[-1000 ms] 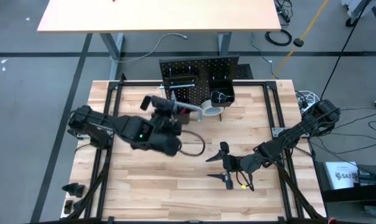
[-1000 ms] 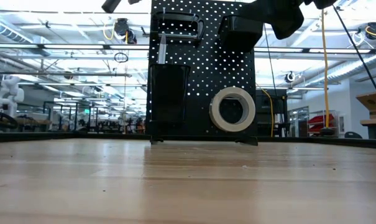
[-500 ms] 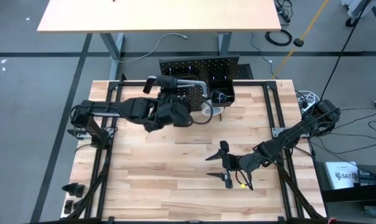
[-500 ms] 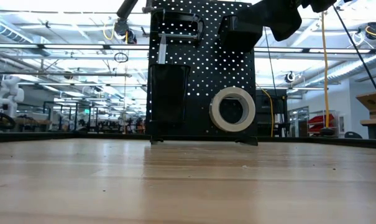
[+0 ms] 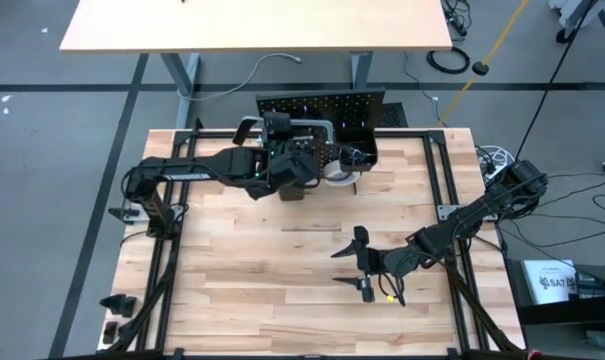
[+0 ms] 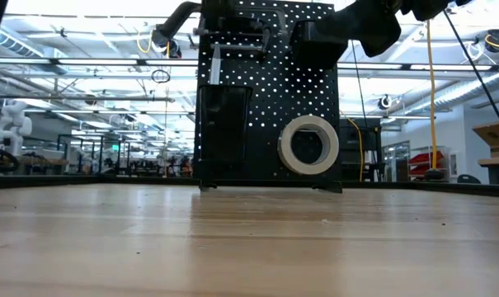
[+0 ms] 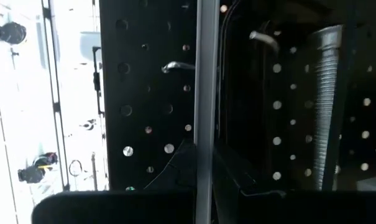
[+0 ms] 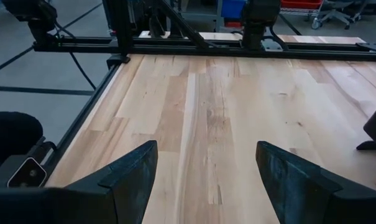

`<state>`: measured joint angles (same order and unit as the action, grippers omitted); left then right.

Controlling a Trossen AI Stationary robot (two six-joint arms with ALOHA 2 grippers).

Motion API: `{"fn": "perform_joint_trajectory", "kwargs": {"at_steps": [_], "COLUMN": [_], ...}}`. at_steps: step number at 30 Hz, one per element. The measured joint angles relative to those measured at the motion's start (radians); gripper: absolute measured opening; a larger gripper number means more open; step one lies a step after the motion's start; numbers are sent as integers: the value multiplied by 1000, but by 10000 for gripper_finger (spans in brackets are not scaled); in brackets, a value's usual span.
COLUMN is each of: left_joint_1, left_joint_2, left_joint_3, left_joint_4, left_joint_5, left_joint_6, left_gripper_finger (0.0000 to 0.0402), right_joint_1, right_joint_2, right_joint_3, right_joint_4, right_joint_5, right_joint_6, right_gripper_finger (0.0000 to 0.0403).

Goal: Hang tools onto peg board
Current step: Hang the hacksaw on the pegboard

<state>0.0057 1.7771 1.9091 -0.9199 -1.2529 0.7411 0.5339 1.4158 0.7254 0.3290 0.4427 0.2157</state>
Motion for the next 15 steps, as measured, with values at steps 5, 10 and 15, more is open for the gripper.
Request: {"fn": "perform_joint_trajectory", "kwargs": {"at_steps": [5,10,15], "left_joint_1": [20,25,13], "left_joint_2": [-1,-1,-1], "left_joint_3": [0,0,0], "left_joint_4": [2,2,-1], "left_joint_5": [18,29,36], "left_joint_6": [0,1,10], "left_gripper_finger": [17,17,17], "right_joint_1": [0,-5,-5], "right_joint_2": [0,0,0], "right_joint_3": [0,0,0], "right_joint_4": [-14,-15,-19], "right_joint_5": [0,0,0], "right_joint_6": [3,3,3], "right_gripper_finger": [267,267,267]}}
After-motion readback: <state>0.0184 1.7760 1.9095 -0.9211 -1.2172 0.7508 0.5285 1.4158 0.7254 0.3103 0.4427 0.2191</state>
